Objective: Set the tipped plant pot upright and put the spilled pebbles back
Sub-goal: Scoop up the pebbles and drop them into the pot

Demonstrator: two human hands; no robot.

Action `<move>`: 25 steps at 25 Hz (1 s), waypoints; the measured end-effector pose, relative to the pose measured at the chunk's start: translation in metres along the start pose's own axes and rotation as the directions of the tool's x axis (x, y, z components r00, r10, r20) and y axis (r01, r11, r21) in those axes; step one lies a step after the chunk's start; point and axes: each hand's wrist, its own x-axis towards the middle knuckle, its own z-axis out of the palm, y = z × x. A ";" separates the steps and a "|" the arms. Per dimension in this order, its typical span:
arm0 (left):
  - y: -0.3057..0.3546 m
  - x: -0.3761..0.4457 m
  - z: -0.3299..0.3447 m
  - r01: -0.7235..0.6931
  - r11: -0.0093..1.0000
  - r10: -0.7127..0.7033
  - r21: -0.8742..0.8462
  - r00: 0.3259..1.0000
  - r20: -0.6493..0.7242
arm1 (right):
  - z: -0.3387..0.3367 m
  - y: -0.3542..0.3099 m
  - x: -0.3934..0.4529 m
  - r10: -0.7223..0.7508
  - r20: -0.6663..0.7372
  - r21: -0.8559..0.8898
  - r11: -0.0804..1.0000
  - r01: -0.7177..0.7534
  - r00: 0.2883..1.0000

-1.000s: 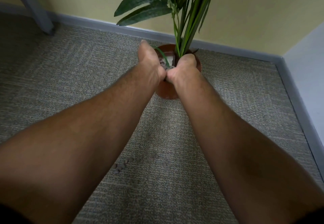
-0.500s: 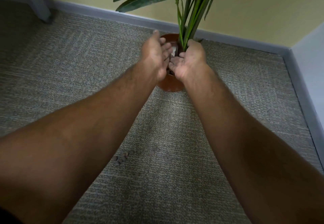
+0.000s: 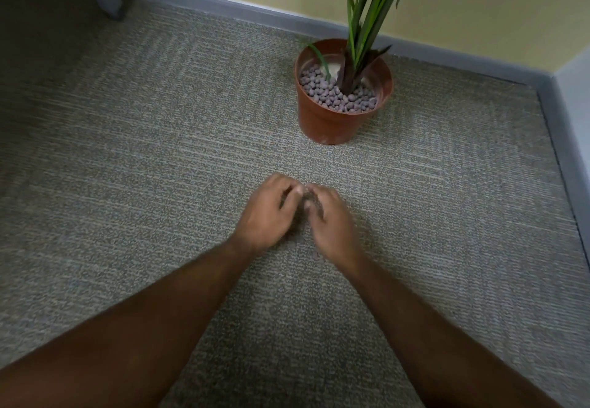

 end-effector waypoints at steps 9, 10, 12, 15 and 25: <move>-0.092 -0.102 0.013 -0.148 0.843 -0.002 0.517 0.961 0.277 | 0.046 0.028 -0.057 -0.178 0.172 -0.312 0.923 0.225 0.969; -0.094 -0.100 0.016 -0.175 0.837 0.025 0.518 0.959 0.283 | 0.048 0.026 -0.058 -0.190 0.190 -0.319 0.916 0.243 0.963; -0.097 -0.096 0.018 -0.231 0.826 0.087 0.514 0.954 0.287 | 0.052 0.026 -0.059 -0.225 0.165 -0.312 0.912 0.267 0.960; -0.104 -0.097 0.021 -0.268 0.831 0.151 0.488 0.952 0.266 | 0.056 0.032 -0.062 -0.288 0.096 -0.333 0.893 0.304 0.953; -0.116 -0.095 0.020 -0.335 0.862 0.272 0.380 0.939 0.212 | 0.045 0.042 -0.061 -0.441 0.067 -0.634 0.674 0.380 0.895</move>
